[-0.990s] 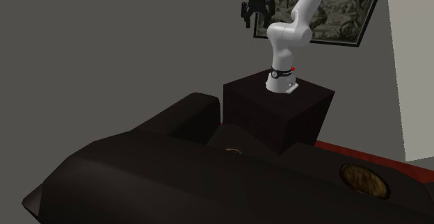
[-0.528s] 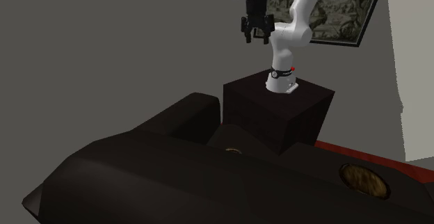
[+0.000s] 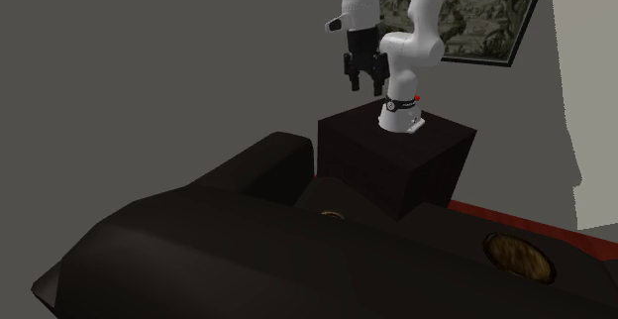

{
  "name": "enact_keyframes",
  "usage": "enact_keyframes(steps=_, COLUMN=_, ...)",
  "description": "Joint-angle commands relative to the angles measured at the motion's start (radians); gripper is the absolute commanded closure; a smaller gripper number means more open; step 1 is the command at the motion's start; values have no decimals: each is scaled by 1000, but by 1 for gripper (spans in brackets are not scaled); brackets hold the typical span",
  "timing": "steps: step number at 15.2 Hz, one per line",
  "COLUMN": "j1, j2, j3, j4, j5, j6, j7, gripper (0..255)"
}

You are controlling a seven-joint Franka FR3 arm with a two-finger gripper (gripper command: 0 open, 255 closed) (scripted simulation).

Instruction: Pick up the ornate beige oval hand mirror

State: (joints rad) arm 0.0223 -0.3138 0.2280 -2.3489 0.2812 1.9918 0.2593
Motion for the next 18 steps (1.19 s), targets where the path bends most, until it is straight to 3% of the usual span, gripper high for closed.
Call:
enact_keyframes(steps=1, j1=-1, j2=80, j3=20, j4=36, j5=4, j6=42, j7=50, gripper=0)
enact_keyframes(steps=9, j1=16, j2=405, j3=65, j4=220, j5=-19, j6=173, j7=248, gripper=0)
enact_keyframes(steps=18, j1=75, j2=775, j3=44, j4=521, j5=-61, j6=232, j7=444, gripper=0)
